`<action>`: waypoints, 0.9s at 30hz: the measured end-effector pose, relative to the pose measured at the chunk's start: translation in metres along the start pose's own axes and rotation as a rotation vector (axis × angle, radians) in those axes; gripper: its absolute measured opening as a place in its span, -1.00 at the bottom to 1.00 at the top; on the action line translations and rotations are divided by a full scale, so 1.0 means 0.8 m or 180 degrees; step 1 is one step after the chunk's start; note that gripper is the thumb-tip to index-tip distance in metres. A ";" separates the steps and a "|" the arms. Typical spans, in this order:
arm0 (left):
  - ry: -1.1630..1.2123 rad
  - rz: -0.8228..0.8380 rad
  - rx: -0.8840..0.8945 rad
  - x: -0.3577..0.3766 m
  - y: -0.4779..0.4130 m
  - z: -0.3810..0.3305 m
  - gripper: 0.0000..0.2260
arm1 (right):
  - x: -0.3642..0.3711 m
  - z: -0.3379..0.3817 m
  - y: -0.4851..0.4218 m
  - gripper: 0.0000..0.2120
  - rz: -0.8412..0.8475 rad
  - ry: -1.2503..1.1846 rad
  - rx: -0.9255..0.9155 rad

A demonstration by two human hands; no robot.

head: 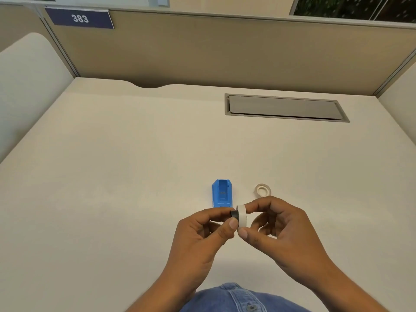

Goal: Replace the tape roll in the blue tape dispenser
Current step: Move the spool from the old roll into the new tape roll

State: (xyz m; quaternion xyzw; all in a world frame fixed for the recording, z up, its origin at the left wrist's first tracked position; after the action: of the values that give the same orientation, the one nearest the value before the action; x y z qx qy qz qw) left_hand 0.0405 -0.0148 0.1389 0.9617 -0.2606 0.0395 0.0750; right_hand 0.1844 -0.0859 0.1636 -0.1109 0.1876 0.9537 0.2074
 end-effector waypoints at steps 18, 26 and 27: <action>-0.0017 -0.0274 -0.0148 -0.006 -0.019 0.016 -0.76 | -0.032 -0.086 -0.095 -0.61 -0.0591 0.2054 -0.0133; -0.0109 -0.0288 -0.0218 -0.007 -0.026 0.017 -0.82 | -0.009 -0.103 -0.141 -0.55 -0.0412 0.2914 -0.0182; -0.0120 -0.0307 -0.0240 -0.007 -0.027 0.018 -0.84 | -0.007 -0.105 -0.145 -0.52 -0.0416 0.2935 -0.0173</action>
State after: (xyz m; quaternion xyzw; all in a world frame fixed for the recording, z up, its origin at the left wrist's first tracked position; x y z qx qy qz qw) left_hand 0.0470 0.0040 0.1210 0.9702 -0.2166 0.0079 0.1081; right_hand 0.2513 -0.0243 0.0533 -0.5403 0.2277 0.7943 0.1590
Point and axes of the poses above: each hand's wrist, its own y-axis away from the middle knuckle, its own x-axis out of the palm, z = x × y, the point moved 5 cm from there along -y, towards the middle knuckle, and after that the axes turned 10 degrees about x, right-handed, at the moved point
